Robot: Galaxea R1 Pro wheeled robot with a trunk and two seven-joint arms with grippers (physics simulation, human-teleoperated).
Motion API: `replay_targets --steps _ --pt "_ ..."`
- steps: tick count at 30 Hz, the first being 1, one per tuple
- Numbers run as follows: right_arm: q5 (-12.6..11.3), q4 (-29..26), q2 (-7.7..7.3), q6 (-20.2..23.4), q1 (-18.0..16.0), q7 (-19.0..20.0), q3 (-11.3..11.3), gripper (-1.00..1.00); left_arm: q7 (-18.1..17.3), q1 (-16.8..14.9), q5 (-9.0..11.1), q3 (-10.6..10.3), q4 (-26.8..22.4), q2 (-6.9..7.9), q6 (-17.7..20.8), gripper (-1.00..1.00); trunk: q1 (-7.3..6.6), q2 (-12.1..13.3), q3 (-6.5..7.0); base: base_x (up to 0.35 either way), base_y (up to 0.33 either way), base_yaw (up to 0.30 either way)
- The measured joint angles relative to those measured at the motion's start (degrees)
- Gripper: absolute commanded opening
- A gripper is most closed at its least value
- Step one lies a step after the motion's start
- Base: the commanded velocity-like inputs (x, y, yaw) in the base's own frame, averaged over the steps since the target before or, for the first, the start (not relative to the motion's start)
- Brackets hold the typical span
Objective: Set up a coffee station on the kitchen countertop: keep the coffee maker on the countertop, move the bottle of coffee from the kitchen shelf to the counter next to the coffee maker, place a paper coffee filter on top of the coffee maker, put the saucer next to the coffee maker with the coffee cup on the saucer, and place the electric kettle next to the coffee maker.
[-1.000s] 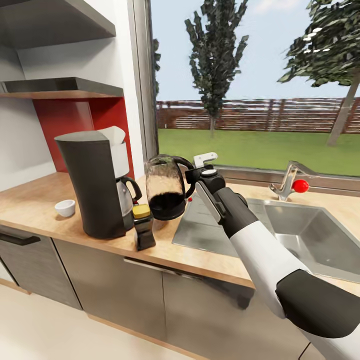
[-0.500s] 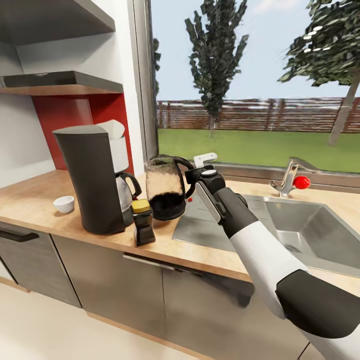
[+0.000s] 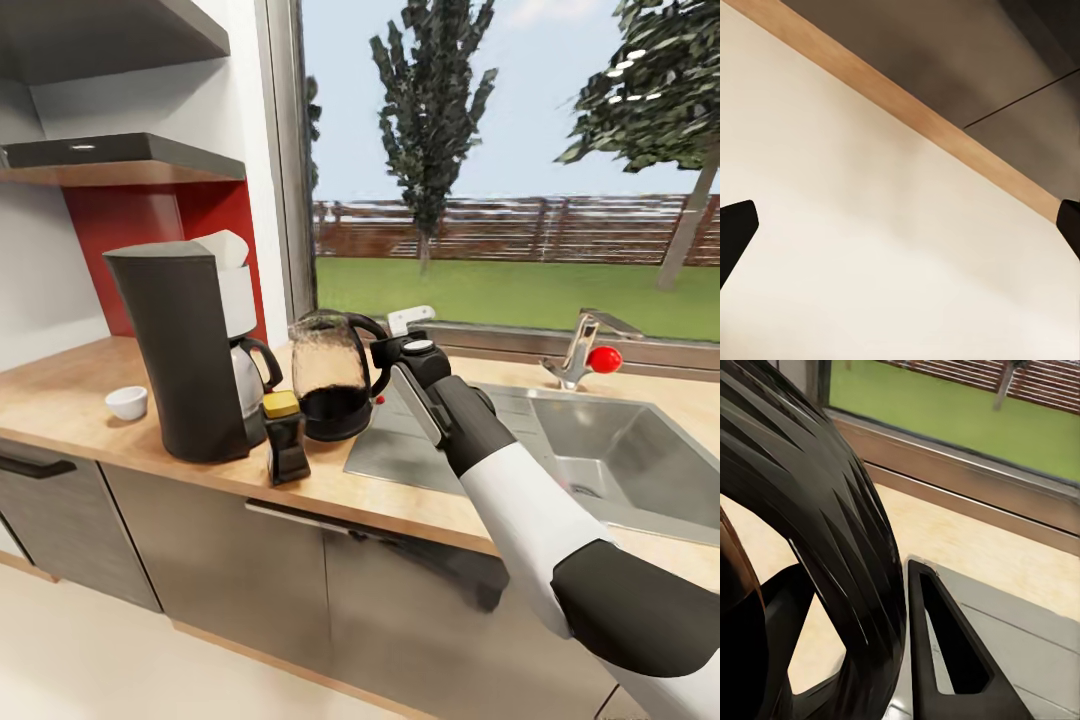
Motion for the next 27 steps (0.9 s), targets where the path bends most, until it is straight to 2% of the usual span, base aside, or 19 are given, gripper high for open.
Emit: replay_targets --steps 8,27 --pt "0.0 1.4 0.0 -2.5 0.1 0.0 0.1 -1.0 0.0 0.0 0.0 0.0 0.0 0.0 0.0 1.0 0.23 -0.4 -0.18 0.0 0.0 0.0" --pt "0.1 2.3 0.0 -2.7 0.1 0.1 0.1 -1.0 0.0 0.0 0.0 0.0 0.0 0.0 0.0 1.0 0.22 -0.4 -0.66 0.0 0.018 0.0"
